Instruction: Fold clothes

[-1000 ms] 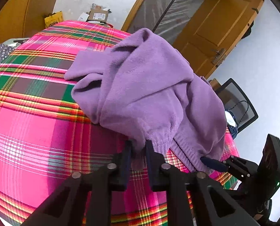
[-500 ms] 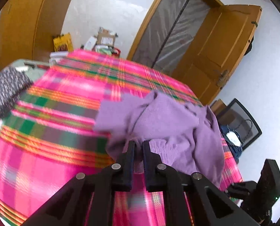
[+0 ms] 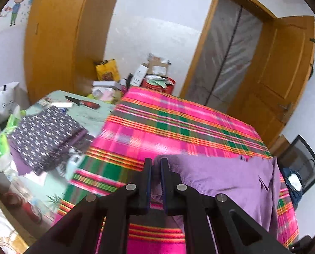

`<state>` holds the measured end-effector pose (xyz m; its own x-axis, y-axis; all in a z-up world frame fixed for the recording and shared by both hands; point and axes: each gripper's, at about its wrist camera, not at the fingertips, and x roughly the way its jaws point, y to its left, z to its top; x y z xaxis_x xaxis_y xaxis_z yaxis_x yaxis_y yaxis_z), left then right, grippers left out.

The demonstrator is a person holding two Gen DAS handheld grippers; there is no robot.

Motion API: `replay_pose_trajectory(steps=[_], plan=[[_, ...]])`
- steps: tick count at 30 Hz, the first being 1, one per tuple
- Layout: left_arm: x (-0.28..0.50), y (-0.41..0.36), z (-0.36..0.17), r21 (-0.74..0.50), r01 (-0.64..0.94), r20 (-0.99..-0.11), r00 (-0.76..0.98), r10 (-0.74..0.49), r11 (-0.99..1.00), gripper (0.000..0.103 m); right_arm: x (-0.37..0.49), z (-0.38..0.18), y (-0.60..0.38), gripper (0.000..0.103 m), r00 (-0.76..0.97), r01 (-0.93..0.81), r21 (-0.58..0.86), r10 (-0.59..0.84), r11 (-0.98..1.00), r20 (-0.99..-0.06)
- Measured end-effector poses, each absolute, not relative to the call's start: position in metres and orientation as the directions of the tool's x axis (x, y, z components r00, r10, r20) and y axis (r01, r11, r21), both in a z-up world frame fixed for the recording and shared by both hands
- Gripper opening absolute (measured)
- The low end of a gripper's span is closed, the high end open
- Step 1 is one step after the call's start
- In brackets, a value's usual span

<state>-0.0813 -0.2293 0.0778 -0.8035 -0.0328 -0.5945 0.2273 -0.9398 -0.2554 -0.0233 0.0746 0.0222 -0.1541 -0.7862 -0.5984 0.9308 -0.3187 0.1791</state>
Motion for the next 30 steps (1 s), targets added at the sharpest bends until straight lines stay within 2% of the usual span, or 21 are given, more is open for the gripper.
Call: replay_pose_trajectory(steps=[6,10,18,20,23,30], plan=[[-0.082,-0.257,0.093,-0.232,0.269,-0.584,-0.807,-0.088,-0.935,0.008,-0.017,0.028,0.045,0.014,-0.08,0.952,0.196,-0.81,-0.234,-0.581],[-0.086,-0.27,0.092,-0.222,0.291,-0.595,-0.797,-0.107,-0.93,0.008,-0.015,0.013,0.023,0.014,-0.036,0.953,0.22,-0.796,-0.21,-0.604],[-0.092,-0.285,0.032,-0.188,0.344,-0.694,-0.709,-0.123,-0.92,0.008,-0.018,-0.031,-0.011,0.015,0.04,0.94,0.275,-0.735,-0.203,-0.676],[-0.092,-0.285,0.018,-0.182,0.346,-0.713,-0.691,-0.119,-0.921,0.008,-0.022,-0.043,-0.018,0.018,0.057,0.933,0.291,-0.71,-0.213,-0.702],[-0.09,-0.282,0.002,-0.179,0.336,-0.728,-0.677,-0.105,-0.925,0.008,-0.023,-0.052,-0.018,0.026,0.075,0.927,0.305,-0.691,-0.218,-0.719],[-0.071,-0.287,-0.004,-0.242,0.325,-0.718,-0.693,-0.057,-0.914,0.012,-0.018,-0.044,-0.004,0.028,0.045,0.931,0.285,-0.703,-0.228,-0.709]])
